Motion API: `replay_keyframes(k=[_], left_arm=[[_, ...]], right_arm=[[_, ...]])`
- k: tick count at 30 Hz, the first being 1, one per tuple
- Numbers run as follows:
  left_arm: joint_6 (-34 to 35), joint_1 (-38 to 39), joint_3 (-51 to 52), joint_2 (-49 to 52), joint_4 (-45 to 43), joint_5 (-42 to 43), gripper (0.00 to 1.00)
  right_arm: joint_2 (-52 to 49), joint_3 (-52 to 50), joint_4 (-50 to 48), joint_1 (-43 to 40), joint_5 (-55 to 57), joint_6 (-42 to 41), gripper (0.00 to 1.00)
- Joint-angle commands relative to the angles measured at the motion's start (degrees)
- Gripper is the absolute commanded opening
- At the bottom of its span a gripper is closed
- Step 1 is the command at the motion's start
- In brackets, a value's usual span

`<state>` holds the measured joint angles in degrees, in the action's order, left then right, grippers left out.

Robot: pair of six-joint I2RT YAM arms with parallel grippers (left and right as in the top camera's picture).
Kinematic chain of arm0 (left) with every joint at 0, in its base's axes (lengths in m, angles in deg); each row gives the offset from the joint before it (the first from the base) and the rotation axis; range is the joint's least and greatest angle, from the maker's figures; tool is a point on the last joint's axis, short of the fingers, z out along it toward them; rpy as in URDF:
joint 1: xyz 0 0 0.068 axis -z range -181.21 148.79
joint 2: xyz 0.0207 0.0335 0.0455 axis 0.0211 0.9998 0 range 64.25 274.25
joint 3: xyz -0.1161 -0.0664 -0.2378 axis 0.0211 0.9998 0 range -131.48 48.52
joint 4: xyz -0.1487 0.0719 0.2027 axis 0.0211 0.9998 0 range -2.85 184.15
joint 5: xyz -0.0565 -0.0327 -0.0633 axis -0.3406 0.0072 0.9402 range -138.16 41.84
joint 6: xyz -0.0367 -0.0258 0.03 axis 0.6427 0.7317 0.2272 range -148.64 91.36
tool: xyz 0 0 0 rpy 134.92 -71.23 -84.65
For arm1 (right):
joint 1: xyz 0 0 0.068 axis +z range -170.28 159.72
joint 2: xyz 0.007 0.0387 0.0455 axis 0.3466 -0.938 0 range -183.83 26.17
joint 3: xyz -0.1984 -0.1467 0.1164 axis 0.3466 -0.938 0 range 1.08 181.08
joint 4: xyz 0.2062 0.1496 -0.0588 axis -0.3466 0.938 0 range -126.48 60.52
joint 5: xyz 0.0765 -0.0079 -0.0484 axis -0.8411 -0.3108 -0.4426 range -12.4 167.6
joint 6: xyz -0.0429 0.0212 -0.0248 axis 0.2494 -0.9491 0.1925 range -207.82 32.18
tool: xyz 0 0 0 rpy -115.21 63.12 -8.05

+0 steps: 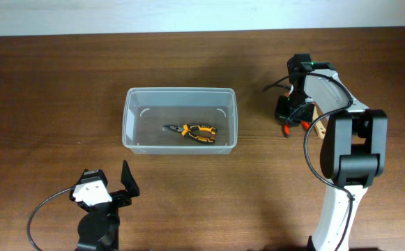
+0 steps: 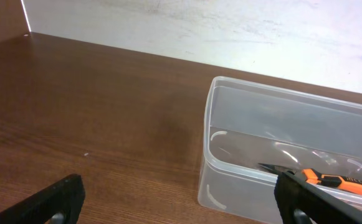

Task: Pack container
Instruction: 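Lower and close the right gripper on the red-black cutters, then carry the red cutters into the container and open the gripper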

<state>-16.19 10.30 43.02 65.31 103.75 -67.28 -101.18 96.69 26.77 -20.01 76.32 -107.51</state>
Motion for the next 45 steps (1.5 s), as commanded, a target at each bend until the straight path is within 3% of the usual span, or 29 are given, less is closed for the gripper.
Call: replay_keyframes(k=[1,11,18,30,45], left_arm=[[-0.5,0.2,0.2,-0.3,0.1,-0.2,0.99],[-0.5,0.2,0.2,-0.3,0.1,-0.2,0.99],[-0.5,0.2,0.2,-0.3,0.1,-0.2,0.99],[-0.5,0.2,0.2,-0.3,0.1,-0.2,0.99],[-0.5,0.2,0.2,-0.3,0.1,-0.2,0.99]], right_arm=[[0.9,3.1,2.0,-0.5,1.1,0.0,0.04],[10.2,17.7,9.9,4.1,0.2,6.8,0.04],[15.3,22.1,10.3,14.1,-1.4,24.9,0.04],[14.9,22.0,4.5,30.6,-1.5,42.4,0.04],[4.8,21.9,0.8,37.3,-3.3,44.3,0.04]])
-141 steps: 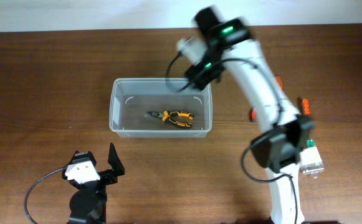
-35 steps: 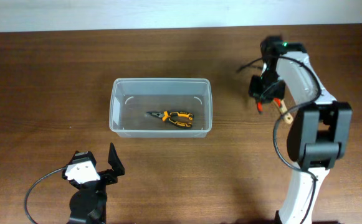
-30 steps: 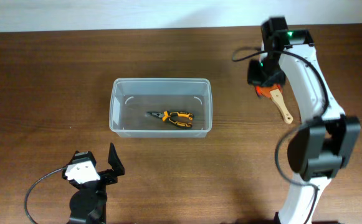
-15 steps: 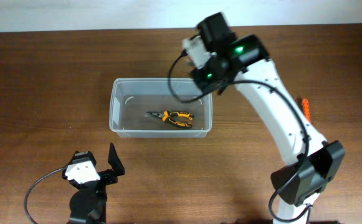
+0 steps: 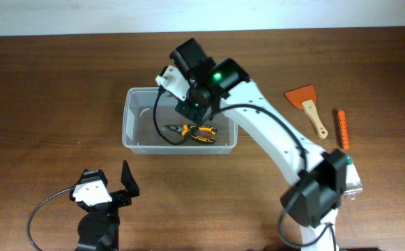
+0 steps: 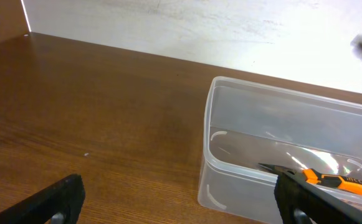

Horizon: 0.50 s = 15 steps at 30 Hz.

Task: Pack container
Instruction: 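Carry the red cutters into the container and open the gripper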

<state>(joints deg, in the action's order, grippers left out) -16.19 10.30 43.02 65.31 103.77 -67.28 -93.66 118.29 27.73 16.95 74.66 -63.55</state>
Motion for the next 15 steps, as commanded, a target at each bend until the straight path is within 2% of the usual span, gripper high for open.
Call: replay_keyframes(k=[1,5,9,15], left_arm=[[-0.5,0.2,0.2,-0.3,0.1,-0.2,0.99],[-0.5,0.2,0.2,-0.3,0.1,-0.2,0.99],[-0.5,0.2,0.2,-0.3,0.1,-0.2,0.99],[-0.5,0.2,0.2,-0.3,0.1,-0.2,0.99]], right_arm=[[-3.7,0.3,-0.2,0.3,-2.3,0.3,0.04],[-7.5,0.3,-1.1,0.3,-2.8,-0.2,0.04],[-10.0,0.3,-2.3,0.3,-3.0,-2.6,0.11],[-11.0,0.3,-2.2,0.3,-3.1,-2.5,0.11]])
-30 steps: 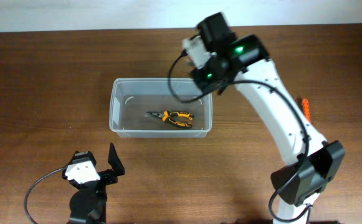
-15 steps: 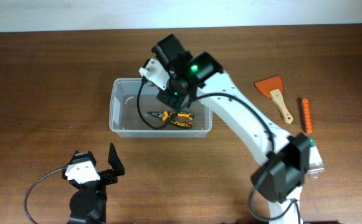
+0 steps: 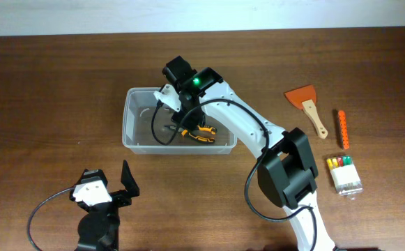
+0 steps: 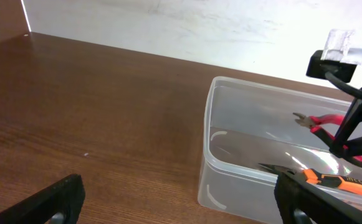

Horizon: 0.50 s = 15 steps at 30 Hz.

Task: Pack container
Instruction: 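Carry the red cutters into the container and open the gripper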

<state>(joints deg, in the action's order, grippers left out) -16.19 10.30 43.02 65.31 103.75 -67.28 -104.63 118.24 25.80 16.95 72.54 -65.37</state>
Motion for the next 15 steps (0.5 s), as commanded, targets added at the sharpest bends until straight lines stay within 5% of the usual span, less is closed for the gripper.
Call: replay_keyframes(k=[1,5,8,10,15], left_arm=[[-0.5,0.2,0.2,-0.3,0.1,-0.2,0.99],[-0.5,0.2,0.2,-0.3,0.1,-0.2,0.99],[-0.5,0.2,0.2,-0.3,0.1,-0.2,0.99],[-0.5,0.2,0.2,-0.3,0.1,-0.2,0.99],[-0.5,0.2,0.2,-0.3,0.1,-0.2,0.99]], right_arm=[[0.0,0.4,-0.3,0.3,-1.0,-0.7,0.11],[0.0,0.4,-0.2,0.3,-1.0,-0.7,0.21],[0.0,0.4,-0.1,0.3,-1.8,-0.7,0.54],[0.0,0.4,-0.2,0.3,-2.6,-0.7,0.67],[0.8,0.9,1.0,0.2,-2.6,-1.2,0.68]])
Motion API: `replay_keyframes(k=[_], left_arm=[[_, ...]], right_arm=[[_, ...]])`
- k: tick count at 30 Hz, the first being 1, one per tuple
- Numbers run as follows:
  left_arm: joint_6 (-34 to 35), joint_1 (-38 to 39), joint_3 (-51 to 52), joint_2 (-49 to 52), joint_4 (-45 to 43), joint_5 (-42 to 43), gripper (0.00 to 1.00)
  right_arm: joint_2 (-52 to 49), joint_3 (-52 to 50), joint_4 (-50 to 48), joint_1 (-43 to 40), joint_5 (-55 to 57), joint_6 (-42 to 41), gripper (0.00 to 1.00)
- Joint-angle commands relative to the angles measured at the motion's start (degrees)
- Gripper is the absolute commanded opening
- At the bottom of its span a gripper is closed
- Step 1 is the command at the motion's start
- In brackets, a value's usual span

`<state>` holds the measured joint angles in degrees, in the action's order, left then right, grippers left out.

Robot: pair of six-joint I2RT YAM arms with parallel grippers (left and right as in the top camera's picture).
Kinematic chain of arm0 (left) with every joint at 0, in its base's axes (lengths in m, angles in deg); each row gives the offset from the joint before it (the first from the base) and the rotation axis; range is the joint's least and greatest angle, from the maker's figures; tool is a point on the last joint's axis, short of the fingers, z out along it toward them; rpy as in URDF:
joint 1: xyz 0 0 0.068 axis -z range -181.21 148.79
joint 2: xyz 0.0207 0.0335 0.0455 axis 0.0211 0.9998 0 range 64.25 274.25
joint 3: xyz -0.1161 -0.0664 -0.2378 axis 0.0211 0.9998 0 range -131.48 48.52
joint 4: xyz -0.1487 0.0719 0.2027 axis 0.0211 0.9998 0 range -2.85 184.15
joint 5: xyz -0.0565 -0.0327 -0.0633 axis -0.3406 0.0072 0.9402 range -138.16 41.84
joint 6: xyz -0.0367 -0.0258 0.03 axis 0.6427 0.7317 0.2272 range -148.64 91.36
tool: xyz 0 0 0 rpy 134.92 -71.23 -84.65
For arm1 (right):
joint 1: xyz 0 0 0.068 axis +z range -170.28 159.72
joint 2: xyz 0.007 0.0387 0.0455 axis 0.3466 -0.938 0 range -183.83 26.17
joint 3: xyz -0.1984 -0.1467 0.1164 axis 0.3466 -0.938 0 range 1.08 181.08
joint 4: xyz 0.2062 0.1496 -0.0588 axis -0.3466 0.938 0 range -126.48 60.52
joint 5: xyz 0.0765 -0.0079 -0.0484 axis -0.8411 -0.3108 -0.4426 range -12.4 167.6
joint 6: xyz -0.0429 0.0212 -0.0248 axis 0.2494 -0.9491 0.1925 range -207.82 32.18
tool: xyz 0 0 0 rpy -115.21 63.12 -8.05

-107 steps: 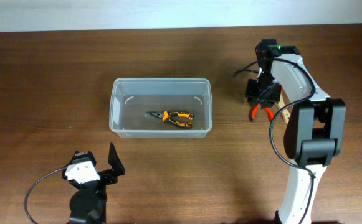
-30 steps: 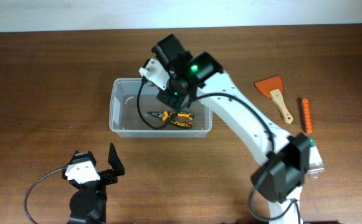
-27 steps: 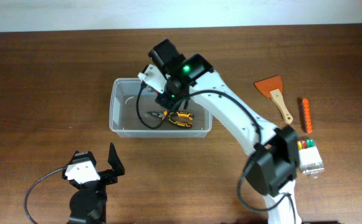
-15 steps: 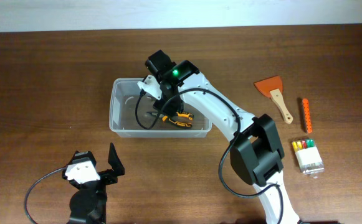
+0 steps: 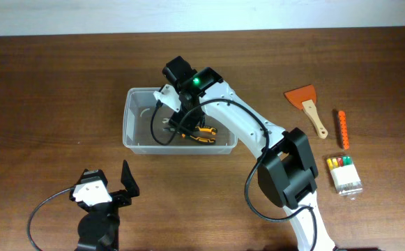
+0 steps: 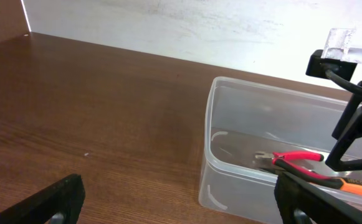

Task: Pack container
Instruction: 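Carry the red cutters into the container and open the gripper, then move the right gripper to the scraper's wooden handle and grasp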

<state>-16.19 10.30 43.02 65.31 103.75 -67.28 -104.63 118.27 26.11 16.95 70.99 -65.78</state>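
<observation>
A clear plastic container (image 5: 136,111) (image 6: 243,174) stands at mid-table. Orange-handled pliers (image 5: 202,133) (image 6: 355,183) lie on its floor. Red-handled pliers (image 6: 296,157) lie beside and partly over them, tips towards the container's left end. My right gripper (image 5: 179,120) (image 6: 346,146) hangs inside the container just above the red pliers; its fingers stand apart with nothing between them. At the table's near left, my left gripper (image 5: 111,183) (image 6: 177,205) is open and empty, short of the container.
On the right of the table lie an orange scraper with a wooden handle (image 5: 308,103), a red-orange ridged bar (image 5: 341,129) and a small pack of coloured markers (image 5: 345,174). A pale wall (image 6: 230,25) runs along the table's far edge.
The red pliers were held up in my right gripper inside the container; now they lie on its floor, let go. The right arm has hardly moved. The left arm is still.
My right gripper was at the objects on the right of the table. Then it was over the container's far rim. Half a second ago it held the red pliers inside the container, and now they lie there by the orange pliers. My left gripper stayed put.
</observation>
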Motion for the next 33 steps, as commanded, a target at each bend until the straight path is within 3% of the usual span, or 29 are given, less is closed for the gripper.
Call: replay_keyframes(k=[1,4,9,15,20,27,33], left_arm=[[-0.5,0.2,0.2,-0.3,0.1,-0.2,0.99],[-0.5,0.2,0.2,-0.3,0.1,-0.2,0.99],[-0.5,0.2,0.2,-0.3,0.1,-0.2,0.99],[-0.5,0.2,0.2,-0.3,0.1,-0.2,0.99],[-0.5,0.2,0.2,-0.3,0.1,-0.2,0.99],[-0.5,0.2,0.2,-0.3,0.1,-0.2,0.99],[-0.5,0.2,0.2,-0.3,0.1,-0.2,0.99]], right_arm=[[1.6,1.4,1.2,0.2,-0.5,-2.3,0.68],[4.8,3.6,3.6,-0.7,1.2,-6.7,0.68],[11.9,9.6,12.5,-5.0,13.7,-17.8,0.7],[19.4,11.8,23.3,-15.5,18.9,-18.3,0.78],[19.7,11.1,29.6,-26.9,18.5,-19.8,0.81],[18.9,3.4,26.8,-39.7,15.6,-18.3,0.8],[18.9,-6.6,18.4,-44.4,14.9,-14.2,0.76]])
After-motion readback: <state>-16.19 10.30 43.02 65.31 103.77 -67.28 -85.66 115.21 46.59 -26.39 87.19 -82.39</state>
